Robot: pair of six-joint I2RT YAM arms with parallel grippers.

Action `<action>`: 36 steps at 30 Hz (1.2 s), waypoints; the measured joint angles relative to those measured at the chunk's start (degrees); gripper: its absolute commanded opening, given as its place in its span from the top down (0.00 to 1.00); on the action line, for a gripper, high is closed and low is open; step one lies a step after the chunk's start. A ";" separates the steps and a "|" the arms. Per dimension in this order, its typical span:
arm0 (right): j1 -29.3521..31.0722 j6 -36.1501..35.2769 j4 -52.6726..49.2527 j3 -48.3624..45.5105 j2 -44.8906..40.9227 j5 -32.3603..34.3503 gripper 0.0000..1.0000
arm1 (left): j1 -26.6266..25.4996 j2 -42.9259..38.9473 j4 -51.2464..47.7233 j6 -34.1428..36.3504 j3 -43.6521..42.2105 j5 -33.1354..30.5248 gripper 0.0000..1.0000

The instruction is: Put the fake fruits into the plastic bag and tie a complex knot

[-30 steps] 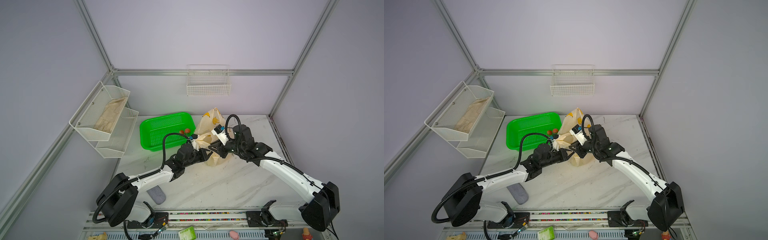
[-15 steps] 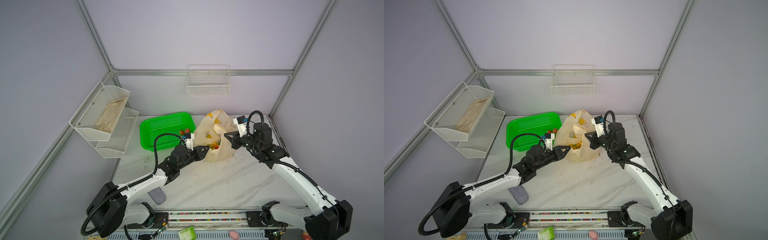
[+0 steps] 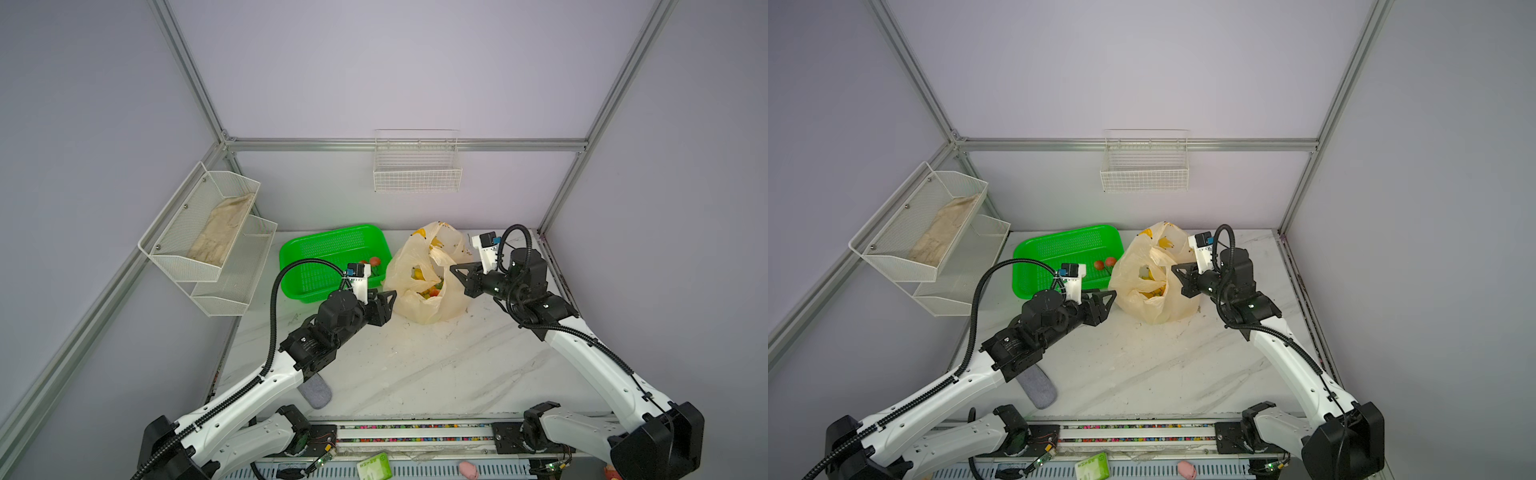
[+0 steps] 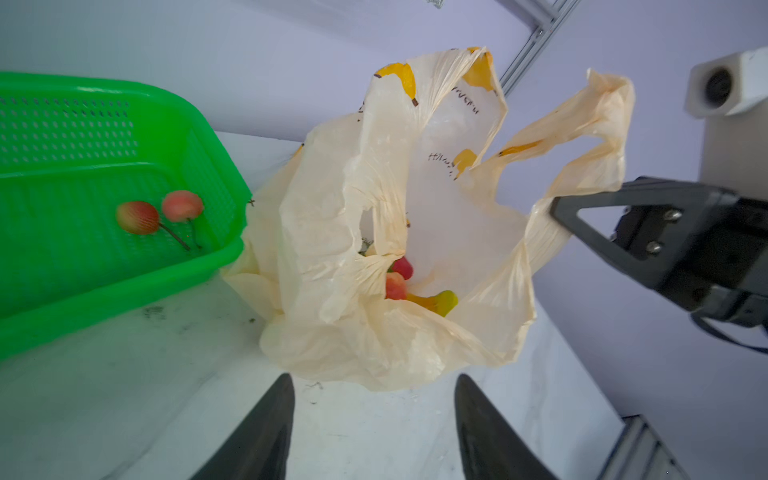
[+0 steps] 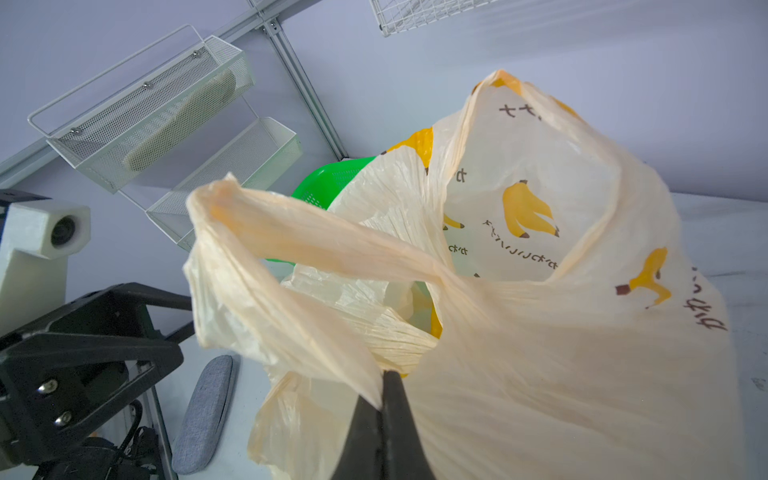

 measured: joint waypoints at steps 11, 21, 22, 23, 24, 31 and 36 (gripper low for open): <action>0.00 0.17 1.42 -0.87 -0.81 -0.66 1.00 | 3.23 22.71 -15.80 13.05 27.52 -3.45 0.31; 0.00 0.44 0.35 -2.49 -3.50 5.62 1.00 | 8.00 39.80 -16.81 11.91 36.44 8.31 0.76; -0.02 0.42 0.09 -2.49 -3.80 6.73 1.00 | 8.17 40.15 -16.63 11.50 36.44 9.79 0.86; -0.07 0.39 -0.26 -2.49 -4.13 8.11 1.00 | 8.33 40.26 -16.46 10.71 36.44 11.56 0.91; -0.09 0.39 -0.63 -2.49 -4.48 9.38 1.00 | 8.68 40.26 -16.11 9.70 36.44 13.25 0.92; -1.53 1.20 -2.16 -2.49 -7.34 17.51 1.00 | 15.67 31.01 -0.28 -3.76 26.69 26.58 0.98; -2.60 2.80 -2.32 -2.49 -5.03 22.36 1.00 | 17.20 25.27 10.49 -12.74 18.75 31.67 1.00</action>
